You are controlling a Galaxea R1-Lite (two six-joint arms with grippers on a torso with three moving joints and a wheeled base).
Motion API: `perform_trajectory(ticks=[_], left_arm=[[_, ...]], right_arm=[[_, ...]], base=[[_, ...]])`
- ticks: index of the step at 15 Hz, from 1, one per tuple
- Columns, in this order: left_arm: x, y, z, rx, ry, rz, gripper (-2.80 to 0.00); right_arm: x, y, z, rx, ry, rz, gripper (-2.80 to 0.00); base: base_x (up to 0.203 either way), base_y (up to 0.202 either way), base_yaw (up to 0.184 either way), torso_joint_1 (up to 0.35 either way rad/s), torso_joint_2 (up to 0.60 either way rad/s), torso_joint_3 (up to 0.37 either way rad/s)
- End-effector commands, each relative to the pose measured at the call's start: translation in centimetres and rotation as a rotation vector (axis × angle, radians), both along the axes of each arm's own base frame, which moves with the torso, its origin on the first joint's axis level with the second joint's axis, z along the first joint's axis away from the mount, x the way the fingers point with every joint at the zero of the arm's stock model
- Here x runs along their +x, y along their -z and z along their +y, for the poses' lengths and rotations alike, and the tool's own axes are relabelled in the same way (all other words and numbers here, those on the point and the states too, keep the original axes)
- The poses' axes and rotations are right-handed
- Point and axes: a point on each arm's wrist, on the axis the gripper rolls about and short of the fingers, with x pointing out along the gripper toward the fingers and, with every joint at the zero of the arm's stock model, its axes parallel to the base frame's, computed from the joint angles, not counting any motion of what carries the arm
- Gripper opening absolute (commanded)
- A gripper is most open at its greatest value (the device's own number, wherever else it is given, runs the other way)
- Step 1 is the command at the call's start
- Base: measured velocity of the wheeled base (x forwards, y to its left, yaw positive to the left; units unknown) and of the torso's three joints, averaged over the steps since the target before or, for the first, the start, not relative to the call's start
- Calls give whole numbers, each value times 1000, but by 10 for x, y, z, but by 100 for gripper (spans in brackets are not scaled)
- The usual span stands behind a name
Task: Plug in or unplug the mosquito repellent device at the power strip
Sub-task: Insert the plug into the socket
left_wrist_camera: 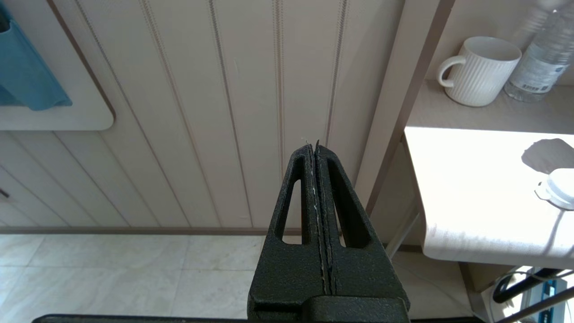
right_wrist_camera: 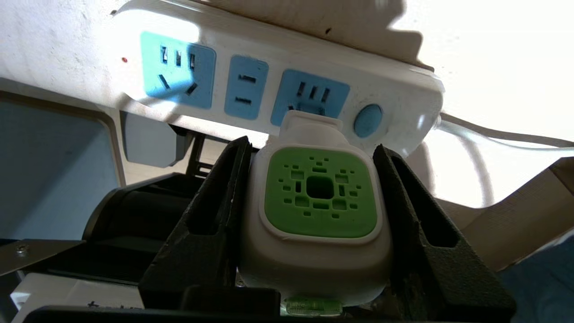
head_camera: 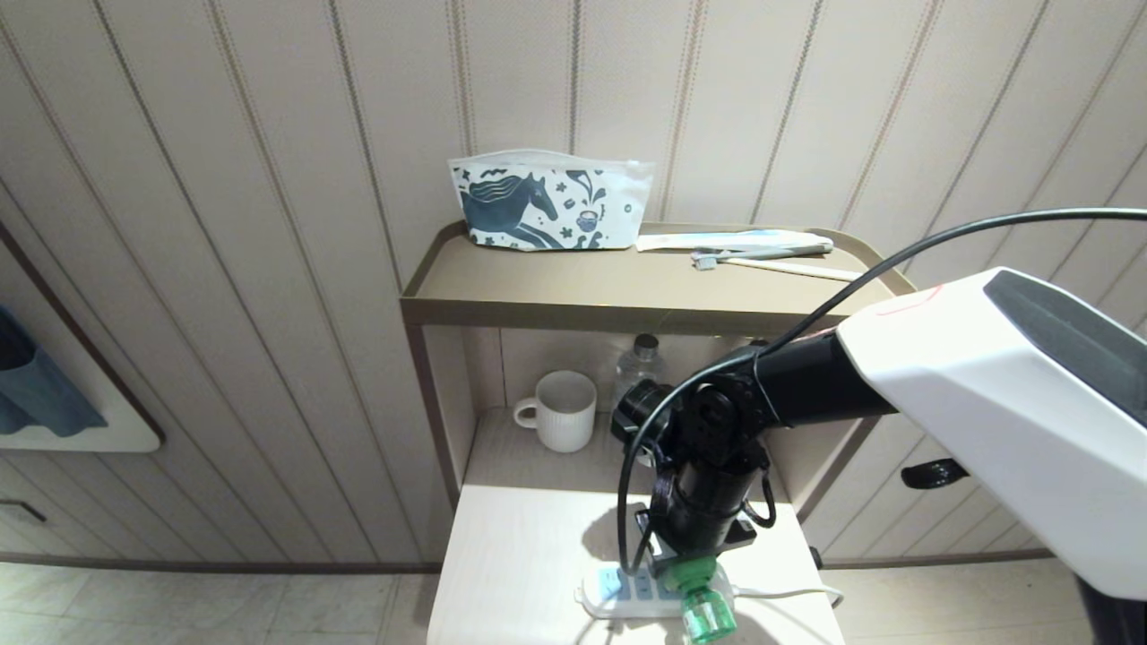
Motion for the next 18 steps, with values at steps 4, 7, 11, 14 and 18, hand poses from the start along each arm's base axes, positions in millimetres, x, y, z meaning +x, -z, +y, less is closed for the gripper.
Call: perform_trajectory(ticks=[4,7,11,14,18], left_arm=[[0,0,0,0,1,0,-280],[0,0,0,0,1,0,-280],[0,0,0,0,-2,0,-280],[0,0,0,0,1,0,-280],[0,0,0,0,1,0,-280]], right_arm=[[2,-1,1,3,3,-7,-280],[4,-3,1,6,5,-14,-280],[7,-2,-3,3,6,-13,-280],[7,0,-4,-1,6,-8,-280],[9,9,-1,-11,6,9,-280]], base=[[0,0,0,0,0,0],[0,0,0,0,0,0],[0,0,0,0,0,0],[0,0,0,0,0,0],[0,0,0,0,0,0]])
